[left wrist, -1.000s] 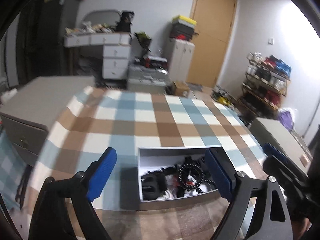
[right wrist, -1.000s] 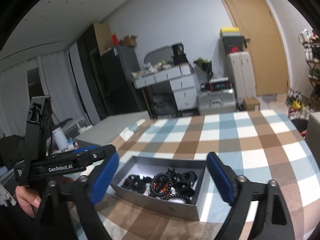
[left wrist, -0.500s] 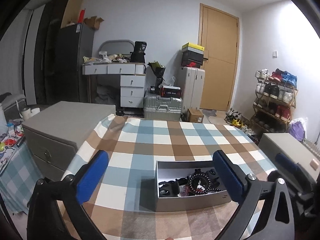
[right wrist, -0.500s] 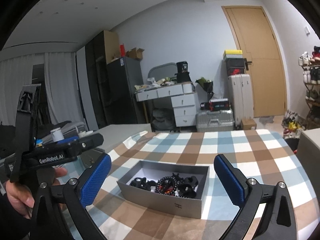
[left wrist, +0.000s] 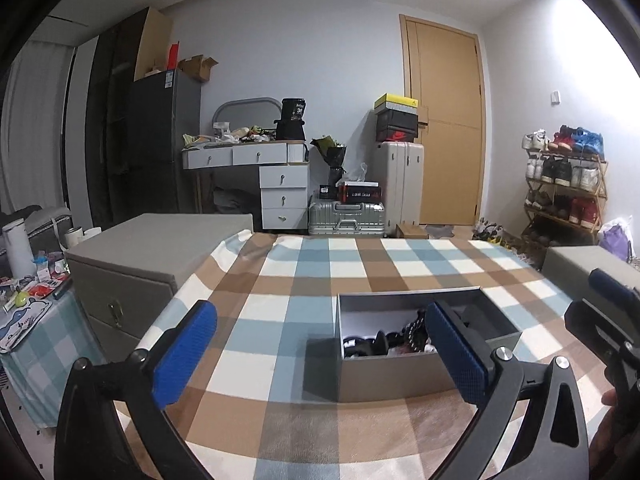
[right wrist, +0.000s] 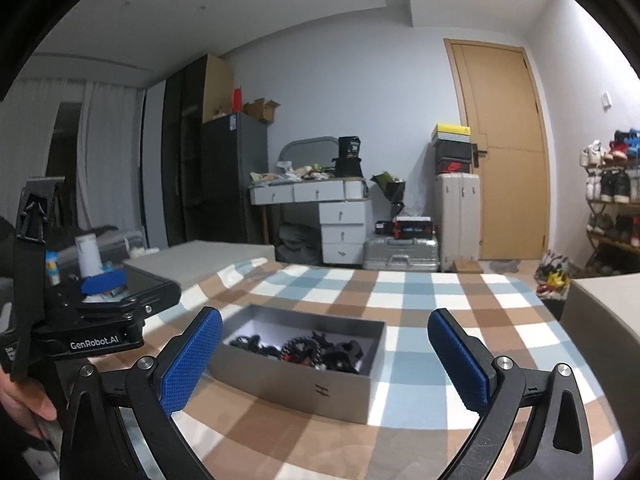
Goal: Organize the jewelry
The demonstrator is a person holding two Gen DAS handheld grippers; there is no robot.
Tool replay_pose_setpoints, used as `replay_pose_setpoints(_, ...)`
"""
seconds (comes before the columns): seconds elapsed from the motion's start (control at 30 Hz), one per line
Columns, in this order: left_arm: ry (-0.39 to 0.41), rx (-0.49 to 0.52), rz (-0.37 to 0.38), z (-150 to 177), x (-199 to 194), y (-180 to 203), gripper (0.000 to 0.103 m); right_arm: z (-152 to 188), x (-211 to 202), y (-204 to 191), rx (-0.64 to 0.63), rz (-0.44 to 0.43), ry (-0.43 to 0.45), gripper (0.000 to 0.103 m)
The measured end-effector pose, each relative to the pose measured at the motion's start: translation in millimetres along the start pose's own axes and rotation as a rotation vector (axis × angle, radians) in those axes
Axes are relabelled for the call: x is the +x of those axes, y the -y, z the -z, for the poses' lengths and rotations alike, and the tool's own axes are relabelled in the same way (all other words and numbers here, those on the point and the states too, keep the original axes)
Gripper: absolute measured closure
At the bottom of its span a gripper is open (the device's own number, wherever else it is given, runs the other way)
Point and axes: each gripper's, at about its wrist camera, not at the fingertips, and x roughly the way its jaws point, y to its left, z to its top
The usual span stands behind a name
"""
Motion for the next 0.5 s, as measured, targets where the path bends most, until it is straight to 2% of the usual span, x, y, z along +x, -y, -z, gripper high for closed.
replay_pose_setpoints(0.27,0.035,0.006,0.020,6.7,-3.3,2.2,0.001,6.4,8.8,0.8,-0.022,0.030,-0.056,0.000)
replay_pose_setpoints(0.37,0.006,0.020,0.027,8.0,1.7,5.1,0.001,8.5,17.2,-2.3,-0.038,0.037,-0.101,0.000)
replay_pose_setpoints(0.5,0.003,0.032,0.046,6.5,-0.8,7.7,0.001,8.5,14.0,-1.9,-0.033,0.034,-0.089,0.000)
